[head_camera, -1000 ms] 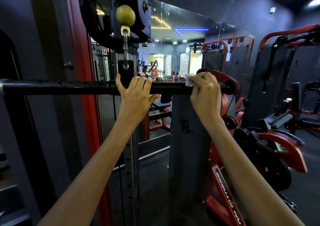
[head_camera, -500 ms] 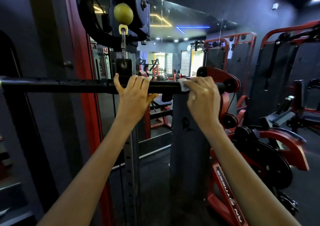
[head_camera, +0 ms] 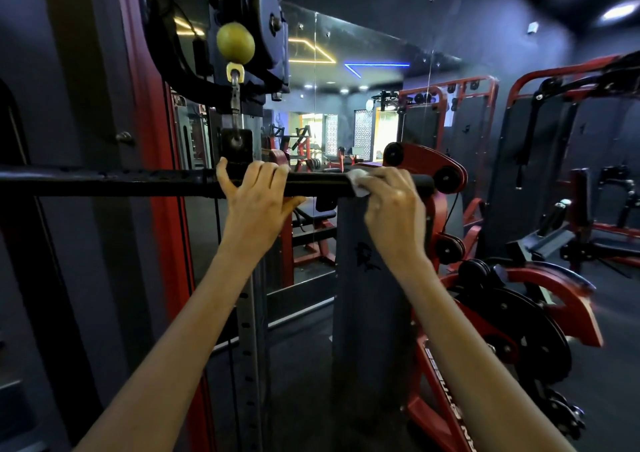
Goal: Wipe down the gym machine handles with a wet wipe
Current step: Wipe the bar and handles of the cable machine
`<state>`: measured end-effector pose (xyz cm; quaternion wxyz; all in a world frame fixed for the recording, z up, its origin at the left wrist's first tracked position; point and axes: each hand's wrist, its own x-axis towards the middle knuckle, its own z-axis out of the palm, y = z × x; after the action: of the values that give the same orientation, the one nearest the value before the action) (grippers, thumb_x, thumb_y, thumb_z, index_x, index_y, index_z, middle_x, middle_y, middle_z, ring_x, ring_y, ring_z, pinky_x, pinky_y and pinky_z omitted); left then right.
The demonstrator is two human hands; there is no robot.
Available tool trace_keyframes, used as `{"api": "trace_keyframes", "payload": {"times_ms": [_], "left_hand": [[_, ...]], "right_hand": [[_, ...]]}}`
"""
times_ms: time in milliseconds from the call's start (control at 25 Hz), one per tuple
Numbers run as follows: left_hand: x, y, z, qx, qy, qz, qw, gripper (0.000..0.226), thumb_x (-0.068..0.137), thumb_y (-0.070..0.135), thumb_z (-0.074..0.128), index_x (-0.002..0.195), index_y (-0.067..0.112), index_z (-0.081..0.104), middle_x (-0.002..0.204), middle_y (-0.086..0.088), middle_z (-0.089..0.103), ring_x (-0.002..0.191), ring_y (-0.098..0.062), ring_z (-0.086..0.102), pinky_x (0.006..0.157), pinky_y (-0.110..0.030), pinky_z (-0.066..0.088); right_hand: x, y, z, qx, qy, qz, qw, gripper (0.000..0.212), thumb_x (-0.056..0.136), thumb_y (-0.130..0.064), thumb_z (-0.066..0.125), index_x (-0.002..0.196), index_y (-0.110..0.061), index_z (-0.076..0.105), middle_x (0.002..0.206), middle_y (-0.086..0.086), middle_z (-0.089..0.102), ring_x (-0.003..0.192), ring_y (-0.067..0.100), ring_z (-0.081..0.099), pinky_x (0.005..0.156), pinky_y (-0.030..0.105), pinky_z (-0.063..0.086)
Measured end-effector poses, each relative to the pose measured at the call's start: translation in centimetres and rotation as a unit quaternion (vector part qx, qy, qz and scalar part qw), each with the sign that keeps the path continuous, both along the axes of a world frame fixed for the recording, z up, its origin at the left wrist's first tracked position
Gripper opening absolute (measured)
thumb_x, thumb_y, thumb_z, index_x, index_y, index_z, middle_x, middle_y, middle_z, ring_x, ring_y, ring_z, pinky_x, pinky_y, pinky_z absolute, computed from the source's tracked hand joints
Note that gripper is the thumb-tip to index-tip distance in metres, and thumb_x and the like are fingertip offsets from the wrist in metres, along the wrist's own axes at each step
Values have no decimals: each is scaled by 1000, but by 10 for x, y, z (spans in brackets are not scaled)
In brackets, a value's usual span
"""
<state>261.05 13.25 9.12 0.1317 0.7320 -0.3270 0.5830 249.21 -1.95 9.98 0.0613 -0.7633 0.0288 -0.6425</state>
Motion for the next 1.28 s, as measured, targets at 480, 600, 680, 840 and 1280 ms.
{"api": "trace_keyframes", "payload": {"times_ms": [480,600,680,840,1280], "left_hand": [[-9,4,4,19,40,2,999,47,87,46,48,112,7,59,105,-10,62,104,-30,58,102,-64,20],[-11,5,5,19,43,6,999,48,87,46,47,112,7,58,105,-10,62,105,-30,57,103,-63,19],[-15,4,6,21,66,11,998,52,87,49,44,114,7,58,108,-11,61,108,-30,55,105,-62,15],[-26,-6,11,13,126,29,992,59,89,57,47,124,10,54,122,-11,54,125,-29,41,109,-59,3],[-29,-40,19,73,107,64,990,59,93,52,25,124,11,54,113,-11,61,106,-29,55,98,-49,33]], "right_hand": [[-4,-2,9,3,14,12,1000,24,71,19,61,86,2,71,84,17,68,75,28,62,64,25,47],[-14,-23,14,90,19,-44,995,25,79,12,57,95,-1,71,92,15,67,87,28,59,65,25,42],[-9,-20,17,105,38,-31,993,22,85,6,55,100,-1,70,98,14,67,92,25,56,69,22,38],[1,3,13,-17,44,41,998,22,78,12,60,95,3,70,93,16,67,88,26,58,77,29,50],[5,-25,16,6,47,33,998,25,80,14,54,97,3,69,97,17,67,93,30,59,80,28,46]]}}
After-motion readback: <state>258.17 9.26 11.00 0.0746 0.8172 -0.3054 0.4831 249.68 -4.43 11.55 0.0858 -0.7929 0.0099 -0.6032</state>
